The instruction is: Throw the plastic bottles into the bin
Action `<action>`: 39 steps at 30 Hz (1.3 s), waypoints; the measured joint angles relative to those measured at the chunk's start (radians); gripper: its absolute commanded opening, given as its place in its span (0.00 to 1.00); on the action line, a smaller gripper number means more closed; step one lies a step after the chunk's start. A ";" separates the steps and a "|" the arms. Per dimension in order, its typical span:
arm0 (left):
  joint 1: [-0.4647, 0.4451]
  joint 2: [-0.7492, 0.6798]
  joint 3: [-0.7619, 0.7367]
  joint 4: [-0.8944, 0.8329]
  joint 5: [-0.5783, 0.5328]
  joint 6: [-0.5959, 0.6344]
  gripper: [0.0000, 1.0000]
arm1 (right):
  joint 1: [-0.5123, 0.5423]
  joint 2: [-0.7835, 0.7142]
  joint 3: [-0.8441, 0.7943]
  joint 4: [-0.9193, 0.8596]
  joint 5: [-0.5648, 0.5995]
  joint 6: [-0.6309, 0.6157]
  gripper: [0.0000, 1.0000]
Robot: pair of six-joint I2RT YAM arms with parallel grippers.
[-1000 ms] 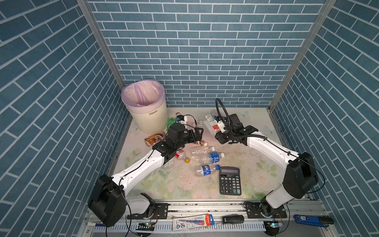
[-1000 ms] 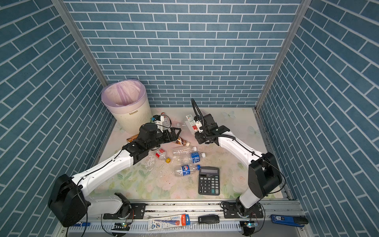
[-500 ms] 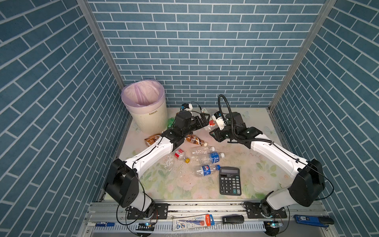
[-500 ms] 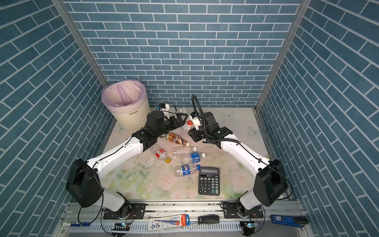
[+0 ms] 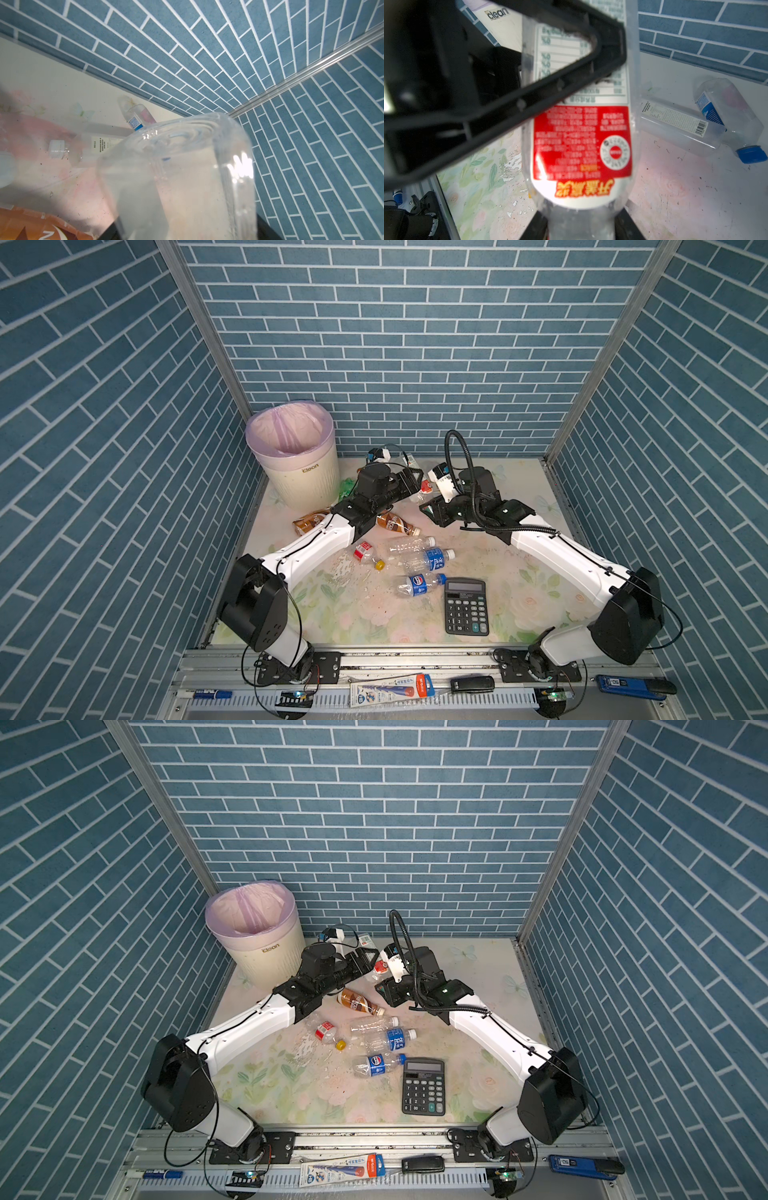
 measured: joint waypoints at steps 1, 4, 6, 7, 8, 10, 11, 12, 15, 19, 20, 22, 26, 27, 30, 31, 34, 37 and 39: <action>0.000 0.000 0.000 0.008 0.000 -0.003 0.64 | 0.000 0.000 -0.002 0.004 0.000 0.000 0.40; 0.000 0.000 0.000 0.022 0.003 -0.016 0.59 | 0.001 -0.002 -0.014 0.030 -0.003 0.008 0.44; 0.000 0.000 0.000 0.025 0.006 -0.019 0.57 | 0.001 -0.007 -0.029 0.047 -0.003 0.009 0.49; -0.002 0.000 0.000 0.025 0.006 -0.018 0.56 | 0.001 -0.011 -0.036 0.054 -0.004 0.009 0.51; -0.001 0.000 -0.001 0.024 0.002 -0.014 0.55 | 0.001 -0.014 -0.041 0.054 -0.005 0.013 0.53; 0.005 0.000 -0.002 0.021 -0.005 -0.011 0.54 | 0.001 -0.027 -0.046 0.055 -0.006 0.016 0.57; 0.007 0.000 -0.003 0.021 -0.009 -0.009 0.54 | 0.001 -0.032 -0.046 0.056 -0.006 0.017 0.58; 0.009 -0.002 -0.006 0.021 -0.015 -0.006 0.54 | 0.001 -0.037 -0.046 0.058 -0.006 0.018 0.59; 0.013 -0.006 -0.014 0.015 -0.023 0.002 0.54 | 0.002 -0.050 -0.046 0.063 -0.005 0.022 0.63; 0.016 -0.018 -0.017 0.000 -0.029 0.019 0.54 | 0.002 -0.060 -0.048 0.067 0.000 0.024 0.70; 0.018 -0.022 -0.017 -0.006 -0.031 0.025 0.54 | 0.002 -0.062 -0.050 0.068 0.002 0.025 0.71; 0.021 -0.034 -0.017 -0.028 -0.036 0.041 0.54 | 0.002 -0.066 -0.051 0.069 0.005 0.025 0.74; 0.032 -0.072 -0.016 -0.081 -0.049 0.082 0.54 | 0.002 -0.073 -0.051 0.069 0.013 0.031 0.83; 0.036 -0.084 -0.013 -0.099 -0.055 0.093 0.54 | 0.002 -0.073 -0.051 0.069 0.016 0.034 0.86; 0.048 -0.120 0.008 -0.153 -0.077 0.132 0.54 | 0.002 -0.073 -0.051 0.068 0.021 0.039 0.96; 0.052 -0.134 0.017 -0.170 -0.088 0.148 0.54 | 0.002 -0.073 -0.051 0.068 0.022 0.041 0.99; 0.064 -0.167 0.055 -0.222 -0.118 0.196 0.55 | 0.005 -0.074 -0.047 0.066 0.029 0.043 0.99; 0.077 -0.192 0.108 -0.273 -0.148 0.249 0.55 | 0.011 -0.074 -0.026 0.053 0.038 0.043 0.99; 0.086 -0.204 0.145 -0.309 -0.172 0.288 0.55 | 0.012 -0.073 0.000 0.054 0.043 0.044 0.99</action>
